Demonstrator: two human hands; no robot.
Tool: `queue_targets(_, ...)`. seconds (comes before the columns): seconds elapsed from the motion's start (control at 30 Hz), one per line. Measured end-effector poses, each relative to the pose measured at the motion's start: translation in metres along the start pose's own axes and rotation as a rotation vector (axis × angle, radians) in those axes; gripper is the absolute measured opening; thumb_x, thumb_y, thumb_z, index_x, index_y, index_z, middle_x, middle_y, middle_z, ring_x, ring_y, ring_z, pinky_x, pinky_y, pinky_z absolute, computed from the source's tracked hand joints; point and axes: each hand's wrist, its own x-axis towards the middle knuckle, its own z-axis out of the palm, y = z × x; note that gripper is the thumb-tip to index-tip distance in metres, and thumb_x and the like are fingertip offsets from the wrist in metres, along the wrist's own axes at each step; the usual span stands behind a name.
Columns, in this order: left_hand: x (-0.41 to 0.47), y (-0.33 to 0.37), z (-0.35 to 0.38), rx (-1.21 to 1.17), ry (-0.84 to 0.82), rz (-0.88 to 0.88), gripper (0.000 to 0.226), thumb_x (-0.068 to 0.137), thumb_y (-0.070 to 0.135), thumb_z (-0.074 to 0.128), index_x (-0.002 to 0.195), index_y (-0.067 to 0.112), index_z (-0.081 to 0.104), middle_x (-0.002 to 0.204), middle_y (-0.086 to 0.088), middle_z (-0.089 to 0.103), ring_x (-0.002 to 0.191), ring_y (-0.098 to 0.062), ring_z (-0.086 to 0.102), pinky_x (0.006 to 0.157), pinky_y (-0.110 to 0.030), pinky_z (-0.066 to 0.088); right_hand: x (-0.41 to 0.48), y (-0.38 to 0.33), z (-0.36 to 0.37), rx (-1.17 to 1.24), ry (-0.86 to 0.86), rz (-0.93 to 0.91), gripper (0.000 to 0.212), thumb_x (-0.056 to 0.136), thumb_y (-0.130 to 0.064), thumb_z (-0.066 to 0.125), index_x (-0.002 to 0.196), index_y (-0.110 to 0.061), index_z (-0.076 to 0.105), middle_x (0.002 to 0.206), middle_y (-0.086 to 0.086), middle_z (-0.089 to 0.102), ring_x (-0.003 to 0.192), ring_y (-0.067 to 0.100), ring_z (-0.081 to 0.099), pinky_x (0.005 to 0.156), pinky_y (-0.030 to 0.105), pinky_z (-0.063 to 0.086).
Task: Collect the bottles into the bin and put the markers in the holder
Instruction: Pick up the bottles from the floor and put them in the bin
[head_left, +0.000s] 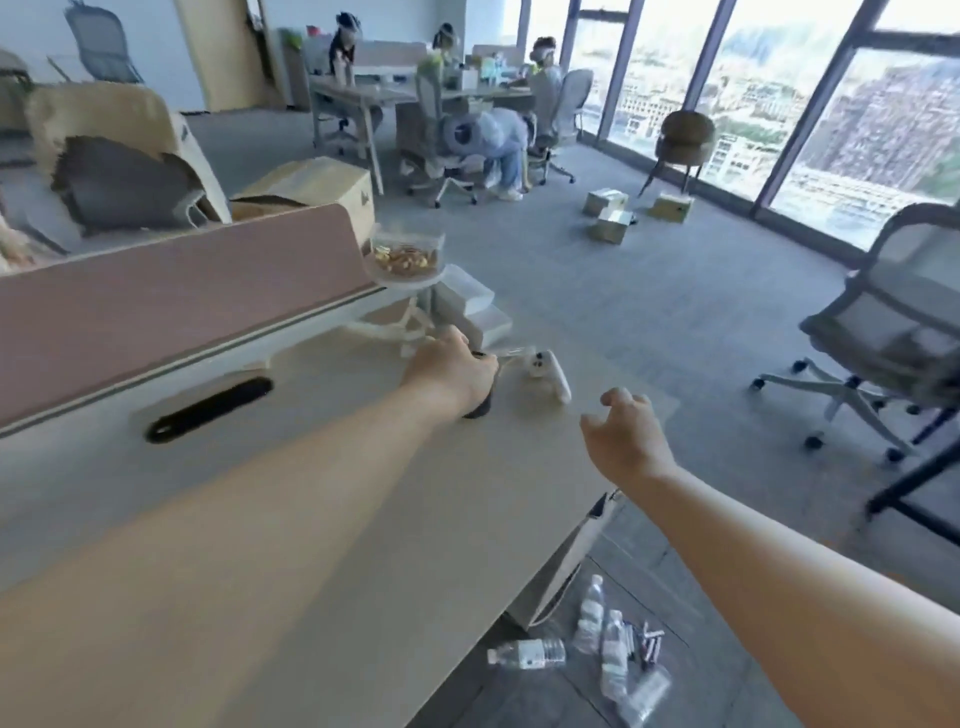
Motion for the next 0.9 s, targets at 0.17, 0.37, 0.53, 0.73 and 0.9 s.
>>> queue_targets(0.17,0.025,0.073,0.152,0.047,-0.186,0.021,0.051,0.093,0.038,0.05,0.134,0.008,0.048,0.139,-0.015,0.047,0.127,-0.031,0.047,0.102,-0.034,0.04,0.051,0.141,-0.017,0.027,0.006,0.198,0.038,0.093,-0.019,0.046,0.127,-0.001,0.05,0.13,0.019,0.045,0.114,0.037,0.051,0.094,0.042,0.046)
queue_targets(0.37,0.025,0.137,0.359,0.065,-0.502,0.036,0.048,0.093,0.036,0.049,0.135,0.013,0.044,0.139,-0.01,0.046,0.122,-0.029,0.05,0.098,-0.035,0.041,0.095,0.323,-0.009,0.004,-0.104,0.445,0.032,0.094,-0.02,0.044,0.12,-0.003,0.05,0.124,0.017,0.045,0.102,0.037,0.055,0.088,0.042,0.048)
queue_targets(0.53,0.03,0.109,0.505,0.136,-0.651,-0.054,0.048,0.093,0.037,0.048,0.136,0.016,0.044,0.136,-0.008,0.048,0.117,-0.028,0.052,0.091,-0.034,0.043,0.115,0.453,0.039,-0.029,-0.206,0.594,0.036,0.096,-0.022,0.044,0.127,-0.003,0.048,0.13,0.017,0.045,0.107,0.035,0.054,0.085,0.036,0.041)
queue_targets(0.73,0.042,-0.026,0.645,0.307,-0.686,-0.259,0.046,0.093,0.035,0.051,0.131,0.01,0.047,0.127,-0.013,0.056,0.11,-0.031,0.056,0.081,-0.032,0.043,0.104,0.576,0.177,-0.018,-0.382,0.706,0.036,0.098,-0.023,0.044,0.127,-0.002,0.049,0.132,0.018,0.047,0.094,0.028,0.049,0.073,0.03,0.035)
queue_targets(0.9,0.048,-0.135,0.747,0.383,-0.687,-0.337,0.046,0.092,0.039,0.05,0.128,0.01,0.05,0.126,-0.012,0.058,0.112,-0.031,0.055,0.082,-0.031,0.042,0.089,0.661,0.303,0.005,-0.503,0.78,0.036,0.096,-0.021,0.044,0.124,0.0,0.049,0.13,0.019,0.047,0.107,0.034,0.054,0.076,0.031,0.036)
